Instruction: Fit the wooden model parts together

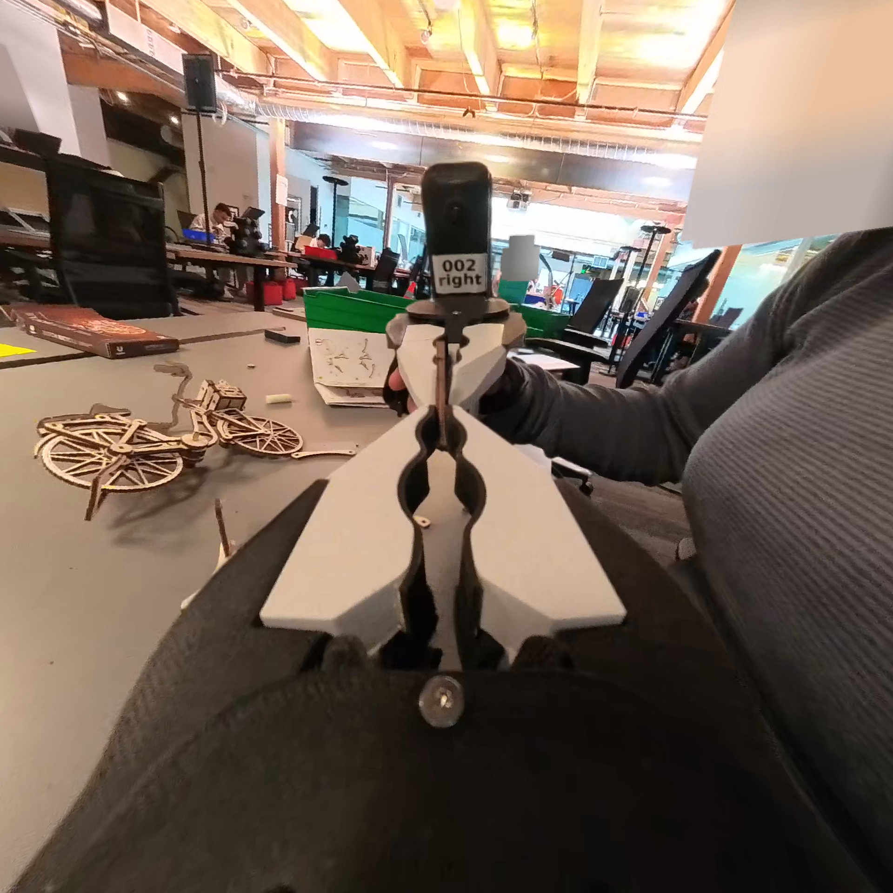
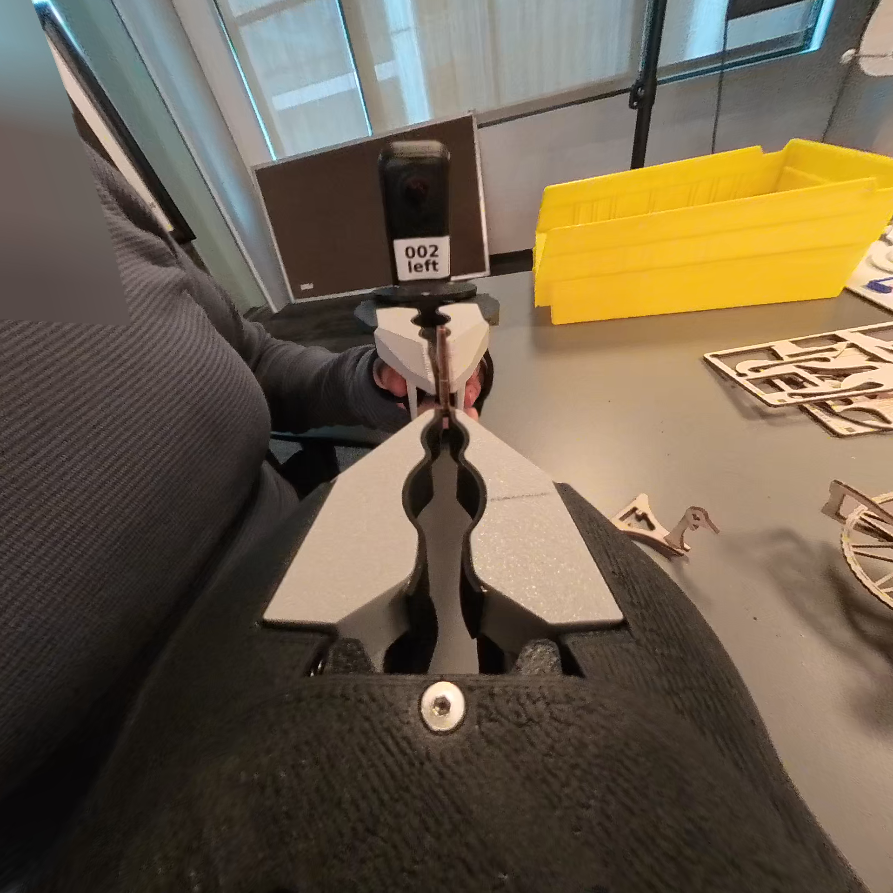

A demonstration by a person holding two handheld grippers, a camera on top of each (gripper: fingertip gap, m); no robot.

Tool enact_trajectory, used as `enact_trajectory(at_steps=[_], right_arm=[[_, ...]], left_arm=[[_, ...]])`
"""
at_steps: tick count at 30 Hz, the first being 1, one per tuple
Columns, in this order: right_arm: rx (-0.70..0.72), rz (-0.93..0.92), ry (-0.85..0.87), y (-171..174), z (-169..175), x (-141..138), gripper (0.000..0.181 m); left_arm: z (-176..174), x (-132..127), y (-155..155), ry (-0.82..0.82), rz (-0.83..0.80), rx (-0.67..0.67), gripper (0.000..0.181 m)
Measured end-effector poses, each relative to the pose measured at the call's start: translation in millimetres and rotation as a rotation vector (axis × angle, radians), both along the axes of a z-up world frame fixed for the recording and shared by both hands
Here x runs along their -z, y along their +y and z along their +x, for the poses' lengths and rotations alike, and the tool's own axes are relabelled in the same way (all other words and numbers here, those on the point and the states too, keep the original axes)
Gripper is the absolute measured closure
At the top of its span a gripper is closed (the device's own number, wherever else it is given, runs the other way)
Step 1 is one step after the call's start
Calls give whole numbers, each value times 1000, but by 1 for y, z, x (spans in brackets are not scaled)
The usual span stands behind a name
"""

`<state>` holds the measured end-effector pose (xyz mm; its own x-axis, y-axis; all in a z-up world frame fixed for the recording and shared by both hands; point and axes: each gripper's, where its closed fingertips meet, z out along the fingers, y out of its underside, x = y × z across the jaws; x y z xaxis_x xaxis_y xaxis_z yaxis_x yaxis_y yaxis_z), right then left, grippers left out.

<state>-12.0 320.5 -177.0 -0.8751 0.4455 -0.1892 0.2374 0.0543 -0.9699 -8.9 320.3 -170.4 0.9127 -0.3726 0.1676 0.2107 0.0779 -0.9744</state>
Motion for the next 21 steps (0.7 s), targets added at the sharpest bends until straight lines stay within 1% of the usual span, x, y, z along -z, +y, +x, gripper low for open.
enact_trajectory(at_steps=[4, 6, 7, 8, 10, 13, 15, 16, 17, 19, 21], right_arm=[[-36, 115, -10, 5, -2, 14, 181], [-64, 172, -8, 6, -3, 19, 181], [-78, 198, -6, 7, -4, 20, 181], [-93, 218, -5, 8, -5, 21, 181], [-116, 250, -12, 9, -9, 24, 181], [-138, 289, -17, 14, -17, 30, 181], [-99, 310, -41, 25, -29, 37, 181], [-48, 336, -80, 36, -40, 45, 176], [12, 369, -135, 49, -52, 56, 167], [70, 398, -219, 66, -68, 75, 155], [80, 379, -266, 70, -79, 85, 151]], left_arm=[[-3, 15, 4, 21, -94, 12, 179], [-2, 17, 6, 66, -111, 11, 169], [-3, 19, 8, 99, -127, 6, 169], [-3, 21, 10, 133, -148, 1, 171], [-5, 25, 15, 185, -184, -4, 179], [-13, 29, 20, 224, -233, -32, 179], [-33, 32, 24, 227, -264, -127, 179], [-45, 32, 24, 217, -271, -172, 179], [-56, 35, 24, 202, -290, -209, 180], [-70, 40, 23, 167, -307, -241, 179], [-76, 41, 24, 121, -302, -231, 179]])
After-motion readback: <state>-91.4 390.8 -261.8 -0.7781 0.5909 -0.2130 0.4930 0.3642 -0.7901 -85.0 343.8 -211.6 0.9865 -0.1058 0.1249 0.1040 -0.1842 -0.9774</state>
